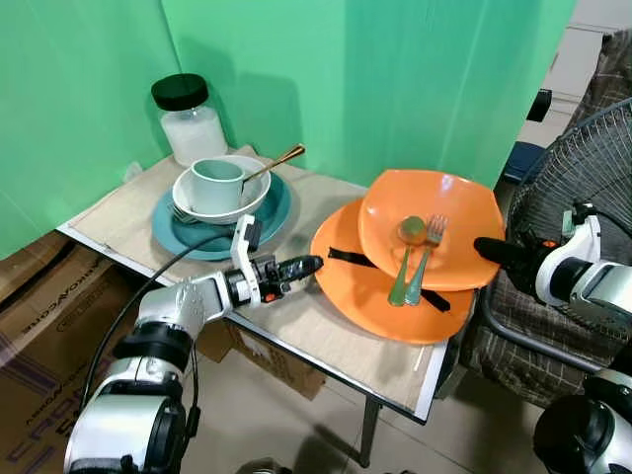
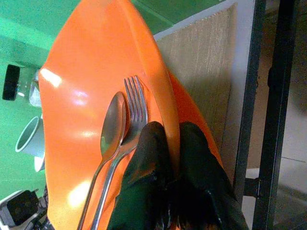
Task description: Setting the table
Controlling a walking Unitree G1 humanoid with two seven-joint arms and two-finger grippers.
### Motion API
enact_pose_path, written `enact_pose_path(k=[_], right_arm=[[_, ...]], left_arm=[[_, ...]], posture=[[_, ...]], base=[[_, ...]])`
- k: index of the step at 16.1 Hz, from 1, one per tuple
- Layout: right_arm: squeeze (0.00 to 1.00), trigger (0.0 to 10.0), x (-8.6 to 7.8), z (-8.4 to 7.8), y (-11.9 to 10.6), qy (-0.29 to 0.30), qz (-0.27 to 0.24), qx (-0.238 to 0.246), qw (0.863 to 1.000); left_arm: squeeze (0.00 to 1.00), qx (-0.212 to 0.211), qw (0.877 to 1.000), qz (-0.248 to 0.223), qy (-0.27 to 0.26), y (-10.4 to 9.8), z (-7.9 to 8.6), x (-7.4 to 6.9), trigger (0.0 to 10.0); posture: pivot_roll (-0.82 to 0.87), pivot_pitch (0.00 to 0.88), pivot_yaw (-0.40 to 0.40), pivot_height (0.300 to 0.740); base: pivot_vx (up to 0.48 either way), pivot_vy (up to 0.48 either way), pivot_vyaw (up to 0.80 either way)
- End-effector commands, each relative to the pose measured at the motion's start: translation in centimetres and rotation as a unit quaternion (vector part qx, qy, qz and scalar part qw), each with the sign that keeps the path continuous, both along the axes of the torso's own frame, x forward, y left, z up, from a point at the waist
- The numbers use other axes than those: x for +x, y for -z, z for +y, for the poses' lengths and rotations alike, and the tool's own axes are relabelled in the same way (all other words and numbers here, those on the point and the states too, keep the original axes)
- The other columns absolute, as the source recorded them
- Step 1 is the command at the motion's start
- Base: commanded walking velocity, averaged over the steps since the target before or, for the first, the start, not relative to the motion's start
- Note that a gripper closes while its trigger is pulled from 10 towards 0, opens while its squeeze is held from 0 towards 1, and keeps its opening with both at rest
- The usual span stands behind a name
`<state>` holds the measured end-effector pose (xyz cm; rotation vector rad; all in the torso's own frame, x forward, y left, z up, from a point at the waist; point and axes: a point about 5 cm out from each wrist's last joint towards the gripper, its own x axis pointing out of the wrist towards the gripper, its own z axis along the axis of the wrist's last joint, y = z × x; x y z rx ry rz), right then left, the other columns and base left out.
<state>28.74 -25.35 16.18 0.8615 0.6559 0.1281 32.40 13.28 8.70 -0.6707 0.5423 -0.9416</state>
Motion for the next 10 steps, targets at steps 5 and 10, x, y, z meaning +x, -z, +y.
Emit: enact_pose_path(k=[5, 10], right_arm=[[0.00, 0.0, 0.1, -0.6, -1.0, 0.010, -0.016, -0.007, 1.000], [0.00, 0.0, 0.2, -0.8, -1.3, 0.012, -0.024, -0.003, 1.000]], left_arm=[[0.00, 0.029, 0.998, -0.055, -0.023, -1.9, 1.2, -0.5, 0.0], [0.00, 0.058, 0.993, -0.072, -0.076, -3.0, 3.0, -2.4, 0.0]], posture=[[-0.02, 0.000, 0.074, 0.740], [-0.01, 0.000, 0.061, 0.740]], base=[[0.000, 0.000, 0.00], [0.000, 0.000, 0.00]])
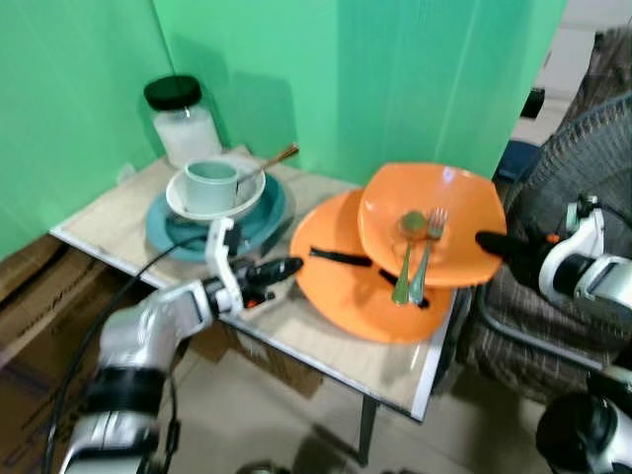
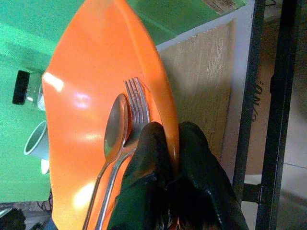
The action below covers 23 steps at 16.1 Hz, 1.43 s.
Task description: Setting the table
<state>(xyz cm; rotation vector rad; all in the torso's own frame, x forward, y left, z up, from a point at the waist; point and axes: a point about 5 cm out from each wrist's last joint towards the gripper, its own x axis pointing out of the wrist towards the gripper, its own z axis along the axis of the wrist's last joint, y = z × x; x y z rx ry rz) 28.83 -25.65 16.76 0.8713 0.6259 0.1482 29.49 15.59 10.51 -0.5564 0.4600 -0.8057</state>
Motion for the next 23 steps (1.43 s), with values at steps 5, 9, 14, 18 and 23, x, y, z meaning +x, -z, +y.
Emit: enact_pose_path(k=[5, 9, 14, 18, 23], right_arm=[[0.00, 0.0, 0.6, -0.9, -1.2, 0.013, -0.016, -0.001, 1.000], [0.00, 0.0, 0.7, -1.0, -0.8, 0.016, -0.010, 0.004, 1.000], [0.00, 0.0, 0.4, -0.6, 0.2, 0.008, 0.009, 0.001, 1.000], [0.00, 0.0, 0.0, -0.4, 1.2, 0.004, 0.025, 0.001, 1.000], [0.00, 0.0, -0.2, 0.5, 2.0, -0.013, 0.041, -0.006, 0.999]], left_arm=[[0.00, 0.016, 0.997, -0.053, -0.052, -3.7, 2.0, -1.9, 0.0], [0.00, 0.049, 0.994, -0.073, -0.070, -6.1, 3.2, -3.3, 0.0], [0.00, 0.081, 0.988, -0.106, -0.080, -9.0, 4.8, -4.1, 0.0], [0.00, 0.120, 0.980, -0.146, -0.058, -12.1, 6.2, -4.8, 0.0], [0.00, 0.149, 0.970, -0.191, -0.014, -15.3, 6.8, -5.7, 0.0]], posture=[[0.02, 0.000, 0.037, 0.740], [0.02, 0.000, 0.034, 0.740], [0.04, 0.000, 0.029, 0.740], [0.04, 0.000, 0.029, 0.740], [0.05, 0.000, 0.023, 0.740]], base=[[0.000, 0.000, 0.00], [0.000, 0.000, 0.00], [0.000, 0.000, 0.00], [0.000, 0.000, 0.00], [0.000, 0.000, 0.00]])
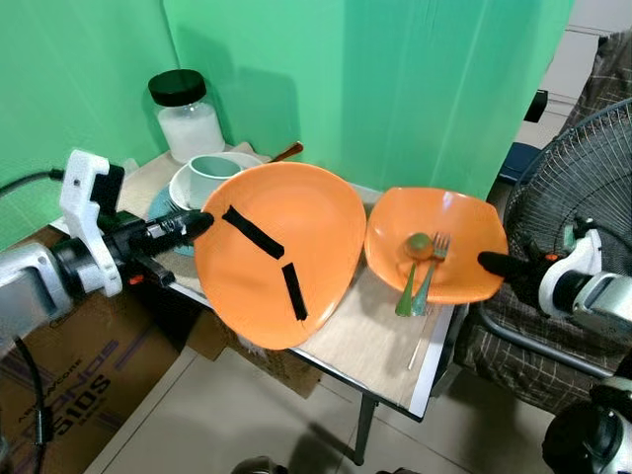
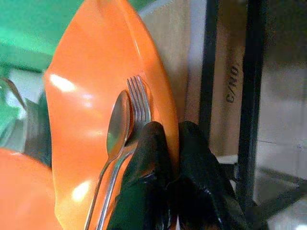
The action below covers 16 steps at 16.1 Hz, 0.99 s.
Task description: Setting the table
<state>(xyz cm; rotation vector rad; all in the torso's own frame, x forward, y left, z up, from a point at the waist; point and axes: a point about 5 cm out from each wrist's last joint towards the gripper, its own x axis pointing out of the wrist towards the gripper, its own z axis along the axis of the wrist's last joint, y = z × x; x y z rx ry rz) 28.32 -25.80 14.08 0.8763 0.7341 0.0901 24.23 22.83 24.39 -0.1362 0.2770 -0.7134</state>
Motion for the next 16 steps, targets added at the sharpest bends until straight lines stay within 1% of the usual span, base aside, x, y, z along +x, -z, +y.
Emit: enact_pose_path(k=[1, 2, 3, 4, 5, 6, 9, 10, 11, 12, 13, 14, 15, 16], right_arm=[[0.00, 0.0, 0.3, 0.9, -0.5, -0.020, -0.015, -0.002, 1.000], [0.00, 0.0, 0.3, 1.1, -0.4, -0.024, -0.013, -0.001, 1.000], [0.00, 0.0, 0.3, 2.0, -0.2, -0.040, -0.010, 0.007, 0.999], [0.00, 0.0, 0.4, 2.4, -0.1, -0.046, -0.011, 0.009, 0.999], [0.00, 0.0, 0.5, 3.3, -0.1, -0.059, -0.012, 0.017, 0.998], [0.00, 0.0, 0.6, 3.5, -0.1, -0.062, -0.013, 0.020, 0.998], [0.00, 0.0, 0.8, 5.5, 0.1, -0.092, -0.018, 0.034, 0.995], [0.00, 6.3, 0.9, 6.1, 0.2, -0.101, -0.018, 0.027, 0.994], [0.00, 10.0, 1.0, 6.3, 0.3, -0.102, -0.019, 0.022, 0.994], [0.00, 10.0, 1.3, 6.9, 0.8, -0.101, -0.020, 0.010, 0.995], [0.82, 10.0, 1.4, 7.1, 1.0, -0.103, -0.020, 0.005, 0.995], [1.00, 10.0, 1.6, 6.9, 1.2, -0.091, -0.021, -0.006, 0.996], [1.00, 10.0, 1.7, 6.8, 1.3, -0.085, -0.024, -0.013, 0.996], [1.00, 10.0, 2.0, 6.4, 1.0, -0.074, -0.044, -0.024, 0.996]], left_arm=[[0.00, -0.002, 0.998, -0.043, 0.035, -1.9, -0.2, -0.6, 0.0], [0.00, 0.001, 0.998, -0.048, 0.039, -2.2, 0.1, -0.8, 0.0], [0.00, 0.008, 0.997, -0.062, 0.050, -3.2, 0.8, -1.2, 0.0], [0.00, 0.008, 0.996, -0.067, 0.052, -3.6, 1.0, -1.4, 0.0], [0.00, 0.003, 0.995, -0.082, 0.056, -4.6, 1.5, -1.6, 0.0], [0.00, 0.002, 0.995, -0.086, 0.055, -4.9, 1.6, -1.6, 0.0], [0.00, -0.034, 0.993, -0.108, 0.034, -5.9, 2.5, -1.2, 0.0], [0.00, -0.046, 0.992, -0.113, 0.027, -6.0, 2.8, -1.0, 0.0], [0.00, -0.051, 0.992, -0.115, 0.023, -6.0, 2.9, -0.9, 0.0], [0.00, -0.064, 0.991, -0.118, 0.009, -6.0, 3.3, -0.5, 0.0], [0.00, -0.066, 0.991, -0.120, -0.001, -6.0, 3.5, -0.3, 0.0], [0.00, -0.072, 0.989, -0.127, -0.020, -6.0, 3.9, 0.3, 0.0], [0.00, -0.079, 0.988, -0.133, -0.029, -6.1, 4.0, 0.6, 0.0], [0.00, -0.102, 0.984, -0.145, -0.037, -6.3, 4.1, 1.2, 0.0]], posture=[[0.05, 0.000, 0.023, 0.740], [0.05, 0.000, 0.023, 0.740], [0.05, 0.000, 0.017, 0.740], [0.05, 0.000, 0.017, 0.740], [0.06, 0.000, 0.013, 0.740], [0.06, 0.000, 0.011, 0.740], [0.06, 0.000, 0.015, 0.740], [0.06, 0.000, 0.016, 0.740], [0.06, 0.000, 0.017, 0.740], [0.05, 0.000, 0.019, 0.740], [0.05, 0.000, 0.018, 0.740], [0.06, 0.000, 0.017, 0.740], [0.06, 0.000, 0.017, 0.740], [0.06, 0.000, 0.018, 0.740]], base=[[0.000, 0.000, 0.00], [0.000, 0.000, 0.00], [0.000, 0.000, 0.00], [0.000, 0.000, 0.00], [0.000, 0.000, 0.00], [0.000, 0.000, 0.00], [0.000, 0.000, 0.00], [0.000, 0.000, 0.00], [0.000, 0.000, 0.00], [0.000, 0.000, 0.00], [0.000, 0.000, 0.00], [0.000, 0.000, 0.00], [0.000, 0.000, 0.00], [0.000, 0.000, 0.00]])
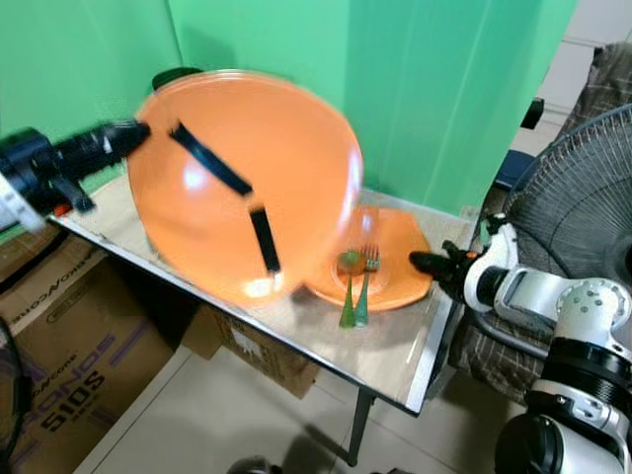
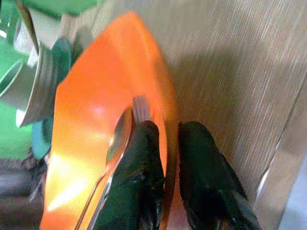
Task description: Setting the table
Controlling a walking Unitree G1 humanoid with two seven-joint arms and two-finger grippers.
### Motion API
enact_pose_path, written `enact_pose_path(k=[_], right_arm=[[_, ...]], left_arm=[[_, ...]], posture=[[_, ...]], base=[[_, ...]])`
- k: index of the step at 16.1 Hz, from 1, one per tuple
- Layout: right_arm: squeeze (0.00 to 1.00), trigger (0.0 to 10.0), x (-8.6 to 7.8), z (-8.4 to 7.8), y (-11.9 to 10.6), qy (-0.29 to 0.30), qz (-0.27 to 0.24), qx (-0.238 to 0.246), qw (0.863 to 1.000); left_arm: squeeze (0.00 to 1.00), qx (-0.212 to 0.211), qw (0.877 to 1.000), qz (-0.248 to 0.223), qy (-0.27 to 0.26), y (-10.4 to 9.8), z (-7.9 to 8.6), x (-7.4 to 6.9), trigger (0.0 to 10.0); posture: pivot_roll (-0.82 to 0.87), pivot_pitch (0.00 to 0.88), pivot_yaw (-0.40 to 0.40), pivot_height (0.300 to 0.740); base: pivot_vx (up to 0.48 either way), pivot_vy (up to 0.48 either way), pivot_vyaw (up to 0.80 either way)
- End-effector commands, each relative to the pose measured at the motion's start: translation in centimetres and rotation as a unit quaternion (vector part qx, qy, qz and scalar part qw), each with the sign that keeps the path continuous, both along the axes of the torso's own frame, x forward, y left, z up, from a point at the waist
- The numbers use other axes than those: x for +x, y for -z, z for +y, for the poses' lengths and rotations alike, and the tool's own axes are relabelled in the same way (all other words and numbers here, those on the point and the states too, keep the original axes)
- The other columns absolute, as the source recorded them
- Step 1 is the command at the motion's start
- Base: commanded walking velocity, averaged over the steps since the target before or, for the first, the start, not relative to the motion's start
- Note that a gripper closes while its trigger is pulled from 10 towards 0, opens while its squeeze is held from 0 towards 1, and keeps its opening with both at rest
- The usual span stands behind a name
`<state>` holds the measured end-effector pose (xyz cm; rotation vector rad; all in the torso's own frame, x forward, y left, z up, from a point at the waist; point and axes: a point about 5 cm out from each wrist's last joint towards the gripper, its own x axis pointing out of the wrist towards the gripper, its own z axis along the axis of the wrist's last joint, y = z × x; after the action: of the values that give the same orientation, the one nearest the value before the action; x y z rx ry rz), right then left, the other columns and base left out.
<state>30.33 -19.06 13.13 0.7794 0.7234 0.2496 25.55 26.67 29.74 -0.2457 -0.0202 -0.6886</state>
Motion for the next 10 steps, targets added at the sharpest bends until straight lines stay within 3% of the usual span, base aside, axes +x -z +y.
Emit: enact_pose_path(k=[1, 3, 6, 9, 10], right_arm=[[1.00, 10.0, 0.2, -0.6, -0.5, 0.008, -0.026, -0.015, 1.000], [1.00, 10.0, 0.6, -1.7, -1.5, 0.009, -0.097, -0.120, 0.988], [1.00, 10.0, 0.6, -3.4, -3.0, 0.025, -0.171, -0.159, 0.972], [1.00, 10.0, 0.1, -5.1, -5.2, 0.063, -0.264, -0.119, 0.955], [1.00, 10.0, -0.2, -4.9, -5.7, 0.061, -0.296, -0.097, 0.948]], left_arm=[[0.00, -0.020, 0.999, -0.035, -0.007, -1.0, 0.2, 0.2, 0.0], [0.00, -0.044, 0.998, -0.037, 0.008, -0.8, -0.3, 0.9, 0.0], [0.00, -0.071, 0.997, -0.035, 0.020, -0.2, -1.1, 1.9, 0.0], [0.00, -0.124, 0.991, -0.024, 0.045, 1.2, -2.2, 3.1, 0.0], [0.00, -0.136, 0.989, -0.014, 0.054, 2.1, -2.8, 3.5, 0.0]], posture=[[0.06, 0.000, 0.018, 0.740], [0.05, 0.000, 0.025, 0.740], [0.05, 0.000, 0.030, 0.740], [0.04, 0.000, 0.033, 0.740], [0.04, 0.000, 0.036, 0.740]], base=[[0.000, 0.000, 0.00], [0.000, 0.000, 0.00], [0.000, 0.000, 0.00], [0.000, 0.000, 0.00], [0.000, 0.000, 0.00]])
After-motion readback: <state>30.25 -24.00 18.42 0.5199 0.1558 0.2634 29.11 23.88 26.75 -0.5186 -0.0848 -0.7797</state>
